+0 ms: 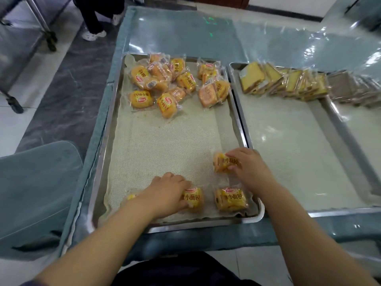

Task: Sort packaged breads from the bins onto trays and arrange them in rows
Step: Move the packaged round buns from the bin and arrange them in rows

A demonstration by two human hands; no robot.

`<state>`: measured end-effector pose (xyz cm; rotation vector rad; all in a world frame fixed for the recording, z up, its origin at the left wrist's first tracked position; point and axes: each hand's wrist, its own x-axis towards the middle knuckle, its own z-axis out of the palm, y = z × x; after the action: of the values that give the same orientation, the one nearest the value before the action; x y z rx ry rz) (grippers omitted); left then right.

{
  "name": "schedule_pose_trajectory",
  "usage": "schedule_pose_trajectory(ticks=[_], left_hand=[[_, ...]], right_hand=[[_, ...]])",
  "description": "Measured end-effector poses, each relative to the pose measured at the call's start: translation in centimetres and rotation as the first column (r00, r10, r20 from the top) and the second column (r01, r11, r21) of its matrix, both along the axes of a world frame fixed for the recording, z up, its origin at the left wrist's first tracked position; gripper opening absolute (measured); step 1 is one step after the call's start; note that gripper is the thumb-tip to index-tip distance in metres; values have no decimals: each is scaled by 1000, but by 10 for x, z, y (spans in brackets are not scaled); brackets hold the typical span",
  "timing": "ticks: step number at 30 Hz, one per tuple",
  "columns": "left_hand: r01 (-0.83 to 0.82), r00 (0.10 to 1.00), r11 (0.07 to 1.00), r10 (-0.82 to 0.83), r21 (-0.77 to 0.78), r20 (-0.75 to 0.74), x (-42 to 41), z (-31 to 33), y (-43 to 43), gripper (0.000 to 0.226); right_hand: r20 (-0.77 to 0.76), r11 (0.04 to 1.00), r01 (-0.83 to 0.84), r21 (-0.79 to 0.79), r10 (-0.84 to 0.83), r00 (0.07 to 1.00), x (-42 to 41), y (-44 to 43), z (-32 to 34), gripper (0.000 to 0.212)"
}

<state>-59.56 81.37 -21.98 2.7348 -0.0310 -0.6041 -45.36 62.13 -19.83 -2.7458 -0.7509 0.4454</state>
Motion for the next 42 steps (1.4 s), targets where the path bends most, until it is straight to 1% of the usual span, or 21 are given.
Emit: schedule_pose_trajectory(ticks=[5,9,12,14,16,19,21,23,26,29,33,36,38,40,42], left_hand=[[-23,999,1000,22,-19,-47,-2,-2,1,55],[-57,997,997,54,-48,-48,-4,-1,0,55],[-65,996,996,61,-66,-68,-2,-1,2,53],[-86,994,993,80,-81,-68,-1,-1,6,54],[-138,990,984,135,-109,-37,2,2,11,58],[-210,976,963,217,-171,25,10,10,23,54],[-251,965,951,260,-183,29,18,14,37,51],[-288,954,944,297,-161,34,27,17,52,48],[-314,946,947,319,-75,65,45,23,78,44],[-369,925,928,372,-47,80,63,25,108,42],[-443,877,896,442,-36,189,90,23,144,47],[-507,831,862,485,10,271,110,16,168,51],[-533,807,846,500,23,315,123,10,181,56],[-553,791,833,517,21,328,134,6,189,63],[-556,799,829,515,57,309,143,1,193,70]], right_hand=[[-39,995,-101,-19,100,994,0,1,-4,42],[-64,982,-160,-100,154,986,1,0,-4,43],[-111,971,-194,-142,179,978,6,2,-1,46],[-138,969,-205,-138,186,973,10,6,3,49],[-146,973,-203,-110,186,972,15,11,9,50],[-140,978,-200,-52,191,972,25,23,21,47],[-149,977,-212,-26,206,967,34,34,27,47],[-168,974,-228,-16,222,960,45,49,32,48],[-170,965,-259,-32,250,953,62,75,36,47],[-147,969,-244,-39,236,961,81,104,36,46],[-144,977,-207,-50,198,970,103,144,26,47],[-173,987,-158,-8,154,973,111,172,18,51],[-232,990,-133,55,142,962,113,187,12,51],[-293,990,-101,102,127,948,111,200,7,47],[-329,989,-64,136,106,938,109,208,-1,42]])
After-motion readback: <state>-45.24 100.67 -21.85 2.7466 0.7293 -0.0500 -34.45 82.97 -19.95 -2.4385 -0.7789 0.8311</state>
